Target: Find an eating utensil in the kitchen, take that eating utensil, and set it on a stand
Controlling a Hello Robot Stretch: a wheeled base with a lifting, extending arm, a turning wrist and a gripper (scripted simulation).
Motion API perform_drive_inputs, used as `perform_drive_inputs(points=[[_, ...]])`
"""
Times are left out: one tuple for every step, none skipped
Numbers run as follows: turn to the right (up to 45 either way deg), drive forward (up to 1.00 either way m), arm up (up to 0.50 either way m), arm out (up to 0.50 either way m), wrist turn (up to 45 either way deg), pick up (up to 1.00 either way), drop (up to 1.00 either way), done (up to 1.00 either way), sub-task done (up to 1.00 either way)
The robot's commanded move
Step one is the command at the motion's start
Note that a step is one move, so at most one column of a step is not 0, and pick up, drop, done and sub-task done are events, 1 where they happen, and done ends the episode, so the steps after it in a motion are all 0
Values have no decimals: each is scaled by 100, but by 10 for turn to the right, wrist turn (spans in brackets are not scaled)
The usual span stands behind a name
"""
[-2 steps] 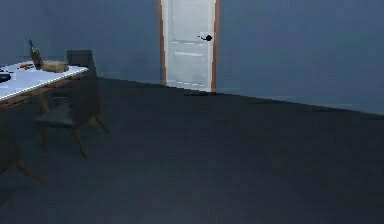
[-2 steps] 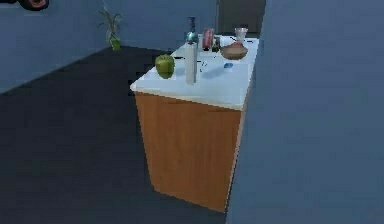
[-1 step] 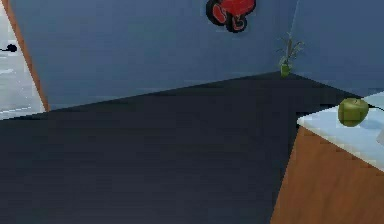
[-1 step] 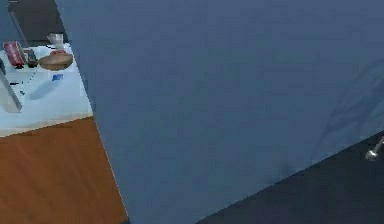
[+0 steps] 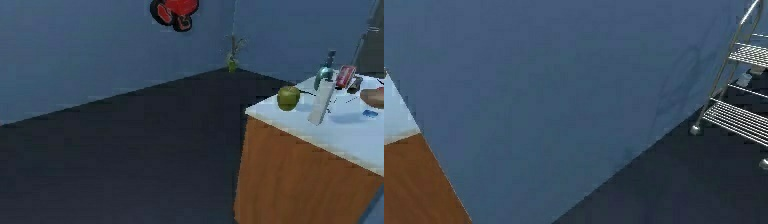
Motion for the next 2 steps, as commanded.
perform_drive_inputs(points=[[0,95,0,0,0,0,0,0,0],[60,0,0,0,0,0,0,0,0]])
